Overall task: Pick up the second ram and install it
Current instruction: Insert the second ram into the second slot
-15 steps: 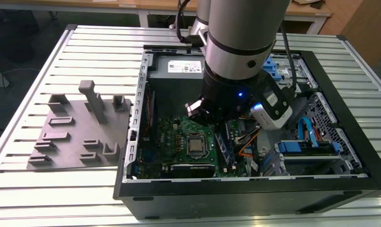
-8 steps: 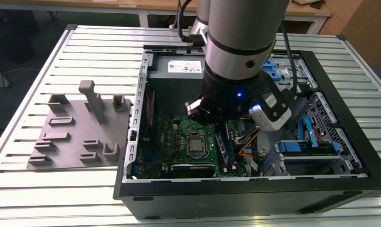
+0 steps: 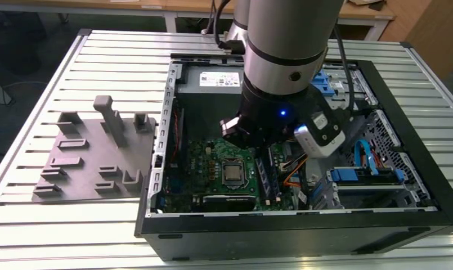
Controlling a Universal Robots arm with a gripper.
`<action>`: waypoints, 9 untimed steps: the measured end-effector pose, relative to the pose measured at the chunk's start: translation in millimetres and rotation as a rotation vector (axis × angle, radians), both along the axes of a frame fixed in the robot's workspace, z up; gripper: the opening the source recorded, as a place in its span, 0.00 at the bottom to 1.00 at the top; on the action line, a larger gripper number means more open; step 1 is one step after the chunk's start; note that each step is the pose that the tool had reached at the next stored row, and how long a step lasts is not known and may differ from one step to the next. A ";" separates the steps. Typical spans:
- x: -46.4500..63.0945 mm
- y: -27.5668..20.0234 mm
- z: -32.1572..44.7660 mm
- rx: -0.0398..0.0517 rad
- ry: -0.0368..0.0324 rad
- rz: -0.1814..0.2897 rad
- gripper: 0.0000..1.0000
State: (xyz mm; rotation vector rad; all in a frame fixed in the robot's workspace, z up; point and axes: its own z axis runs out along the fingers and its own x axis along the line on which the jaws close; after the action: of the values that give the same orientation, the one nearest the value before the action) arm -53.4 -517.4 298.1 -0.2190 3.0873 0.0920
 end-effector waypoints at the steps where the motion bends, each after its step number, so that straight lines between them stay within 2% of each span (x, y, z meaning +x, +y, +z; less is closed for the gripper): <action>1: 0.0 0.0 0.0 0.0000 0.0000 -0.006 0.13; 9: 0.0 0.0 -0.1 -0.0001 0.0000 -0.051 0.13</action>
State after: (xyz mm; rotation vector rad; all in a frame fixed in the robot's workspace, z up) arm -53.4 -517.4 298.1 -0.1407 3.0904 0.0901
